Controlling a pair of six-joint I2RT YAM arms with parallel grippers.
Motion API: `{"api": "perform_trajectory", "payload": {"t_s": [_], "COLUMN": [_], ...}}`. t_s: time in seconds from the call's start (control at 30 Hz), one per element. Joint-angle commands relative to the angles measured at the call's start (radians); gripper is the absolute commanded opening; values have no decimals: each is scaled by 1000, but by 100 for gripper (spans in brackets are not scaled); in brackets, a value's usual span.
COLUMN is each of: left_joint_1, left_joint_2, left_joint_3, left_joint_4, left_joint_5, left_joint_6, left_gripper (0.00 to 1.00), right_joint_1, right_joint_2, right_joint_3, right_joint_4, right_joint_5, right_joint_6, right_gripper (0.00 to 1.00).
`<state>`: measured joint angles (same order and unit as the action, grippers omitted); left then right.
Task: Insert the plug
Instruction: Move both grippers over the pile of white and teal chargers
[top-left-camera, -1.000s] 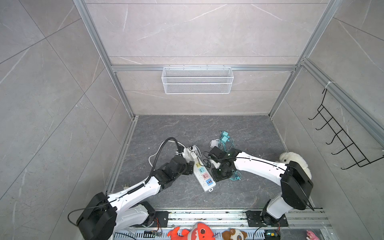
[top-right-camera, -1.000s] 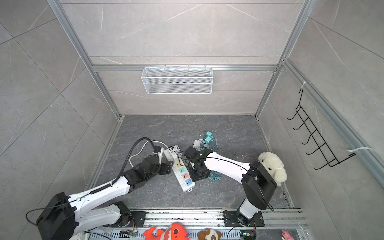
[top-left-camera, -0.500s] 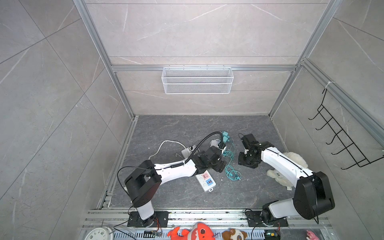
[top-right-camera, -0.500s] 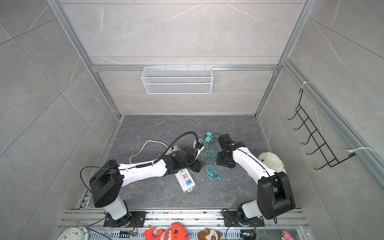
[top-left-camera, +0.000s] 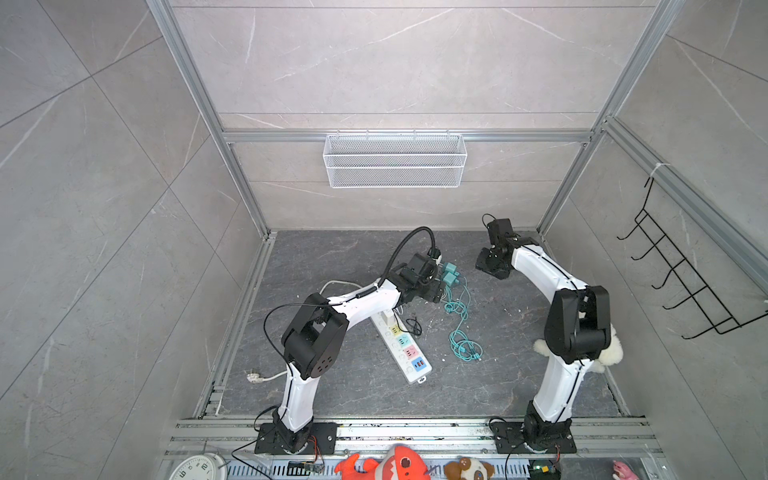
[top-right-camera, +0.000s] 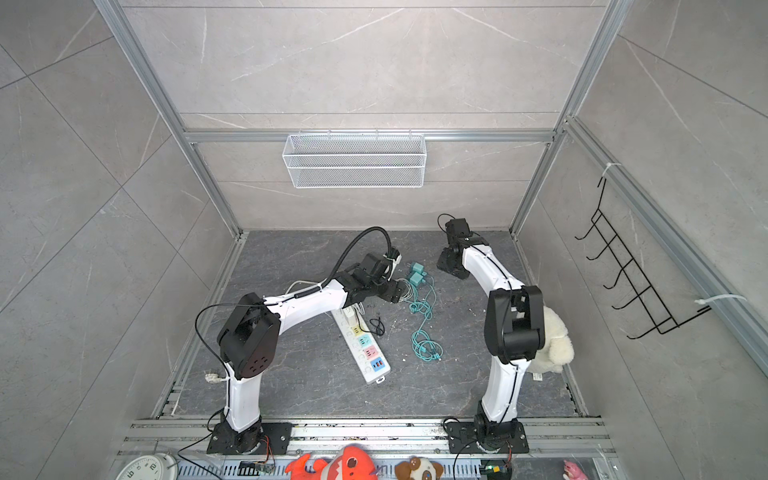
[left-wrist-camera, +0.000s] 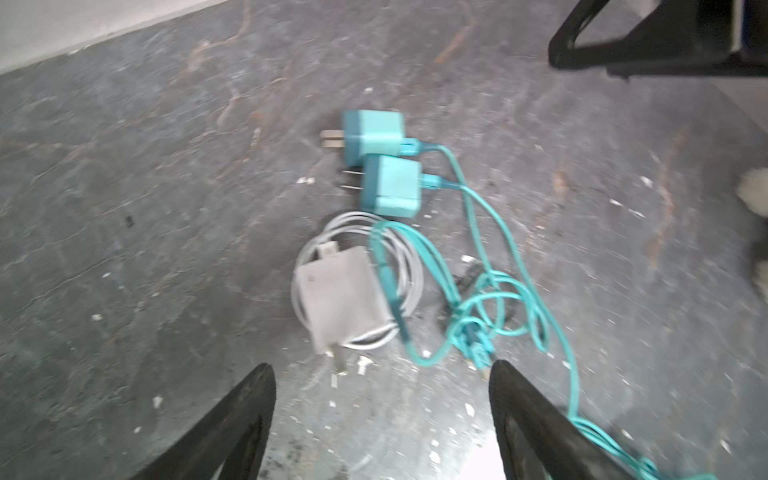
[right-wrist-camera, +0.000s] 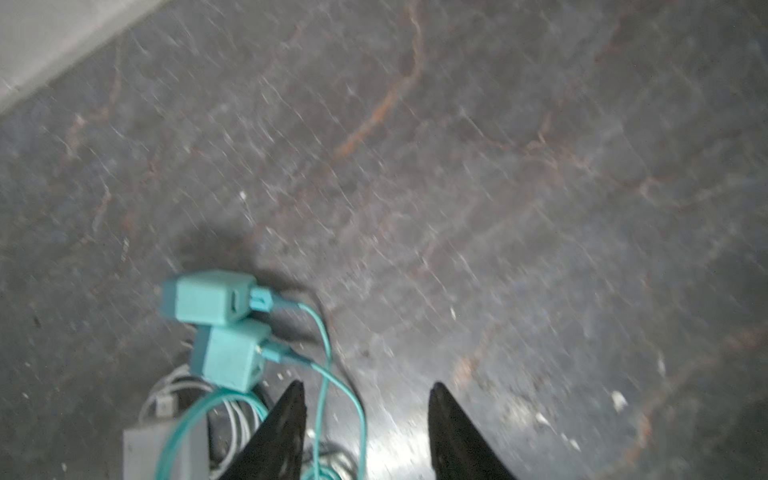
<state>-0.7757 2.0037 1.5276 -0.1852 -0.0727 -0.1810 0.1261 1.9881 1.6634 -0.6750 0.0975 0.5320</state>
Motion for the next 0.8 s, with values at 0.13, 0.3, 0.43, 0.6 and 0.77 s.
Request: {"api": "perform_trajectory", "payload": {"t_s": [0.13,0.3,0.43,0.6,0.77], "left_joint_1": [119,133,133,122,85], "left_joint_2": [52,96,148,168,179], "left_joint_3": [92,157,220,226,217], "left_joint_4": [-68,-93,-134,-138,-136], "left_joint_5": [-5,-16,-1,13,17], "left_joint_6": [-112,-95,-91,-125,-144], "left_gripper": [81,81,81,80,80], "right_joint_1": [87,172,207,219,210], "right_joint_2": [207,293,266,112,-93], "right_joint_3": [308,485,446,224,-65], "right_joint_4": [-15,-110,-104,-68,21], "right_joint_5": [-138,-203,-322,-405,-394], "right_joint_6": [-44,-85,-86,-61,-36], "right_gripper": [47,47,47,46,47]}}
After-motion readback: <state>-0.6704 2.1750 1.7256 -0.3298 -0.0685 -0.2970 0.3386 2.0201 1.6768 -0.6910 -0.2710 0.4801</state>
